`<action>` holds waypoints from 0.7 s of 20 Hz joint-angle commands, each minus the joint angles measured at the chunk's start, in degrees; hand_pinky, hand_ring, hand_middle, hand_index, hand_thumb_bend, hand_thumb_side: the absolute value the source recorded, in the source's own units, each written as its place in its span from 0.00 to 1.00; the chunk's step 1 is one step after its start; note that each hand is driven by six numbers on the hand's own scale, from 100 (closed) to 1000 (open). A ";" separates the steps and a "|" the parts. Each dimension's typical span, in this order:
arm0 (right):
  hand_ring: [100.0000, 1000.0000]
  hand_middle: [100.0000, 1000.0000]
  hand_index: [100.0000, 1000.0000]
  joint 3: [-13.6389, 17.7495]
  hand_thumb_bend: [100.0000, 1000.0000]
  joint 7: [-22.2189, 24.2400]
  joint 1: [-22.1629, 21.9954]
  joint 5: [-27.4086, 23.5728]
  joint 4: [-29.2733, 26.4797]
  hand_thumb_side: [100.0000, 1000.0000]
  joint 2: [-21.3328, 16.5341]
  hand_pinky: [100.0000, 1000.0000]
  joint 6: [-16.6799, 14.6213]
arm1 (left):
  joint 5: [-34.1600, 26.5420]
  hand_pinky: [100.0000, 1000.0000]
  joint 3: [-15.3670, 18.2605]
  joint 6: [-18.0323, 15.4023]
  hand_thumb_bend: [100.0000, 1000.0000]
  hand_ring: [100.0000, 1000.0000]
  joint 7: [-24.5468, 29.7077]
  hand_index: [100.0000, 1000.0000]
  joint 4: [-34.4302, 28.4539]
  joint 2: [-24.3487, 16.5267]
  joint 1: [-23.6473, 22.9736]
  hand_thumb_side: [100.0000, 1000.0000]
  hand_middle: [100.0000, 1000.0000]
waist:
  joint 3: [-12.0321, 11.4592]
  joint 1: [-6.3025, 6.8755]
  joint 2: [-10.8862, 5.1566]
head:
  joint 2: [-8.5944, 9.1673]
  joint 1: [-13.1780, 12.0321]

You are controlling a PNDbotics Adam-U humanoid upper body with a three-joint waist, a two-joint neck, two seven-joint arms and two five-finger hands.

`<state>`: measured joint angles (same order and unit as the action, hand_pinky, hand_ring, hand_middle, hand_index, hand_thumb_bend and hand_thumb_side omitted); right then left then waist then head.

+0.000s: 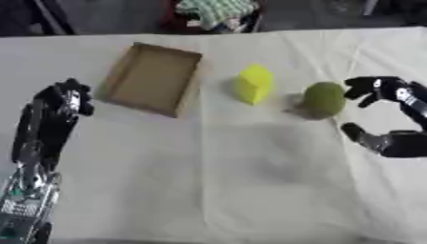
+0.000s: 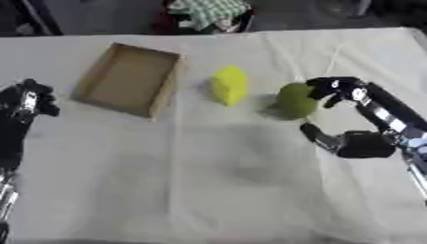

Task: Pick up objects on the table and place them in the box.

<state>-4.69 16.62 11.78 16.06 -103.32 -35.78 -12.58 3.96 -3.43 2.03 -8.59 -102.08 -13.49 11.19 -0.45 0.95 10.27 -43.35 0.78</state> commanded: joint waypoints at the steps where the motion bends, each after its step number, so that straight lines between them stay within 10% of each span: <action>1: 0.73 0.68 0.89 0.24 0.25 -0.08 1.01 0.33 0.05 0.42 -2.27 0.62 0.00 | -0.21 0.48 -0.03 -0.11 0.00 0.42 0.24 0.56 -0.77 -1.14 0.49 0.64 0.42 | -0.17 -0.14 -0.61 | -0.47 0.40; 14: 0.74 0.69 0.90 -0.24 0.25 0.02 5.44 -2.16 4.15 0.42 -5.71 0.63 0.35 | -0.26 0.48 -0.30 -0.11 0.00 0.42 0.49 0.56 -0.76 -1.13 0.52 0.64 0.42 | -0.65 -0.25 -0.59 | -0.72 0.84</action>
<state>-5.22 16.70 16.40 14.53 -99.24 -39.11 -12.41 3.81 -3.78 2.00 -8.28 -102.08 -13.49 11.18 -1.12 0.91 10.30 -43.82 1.55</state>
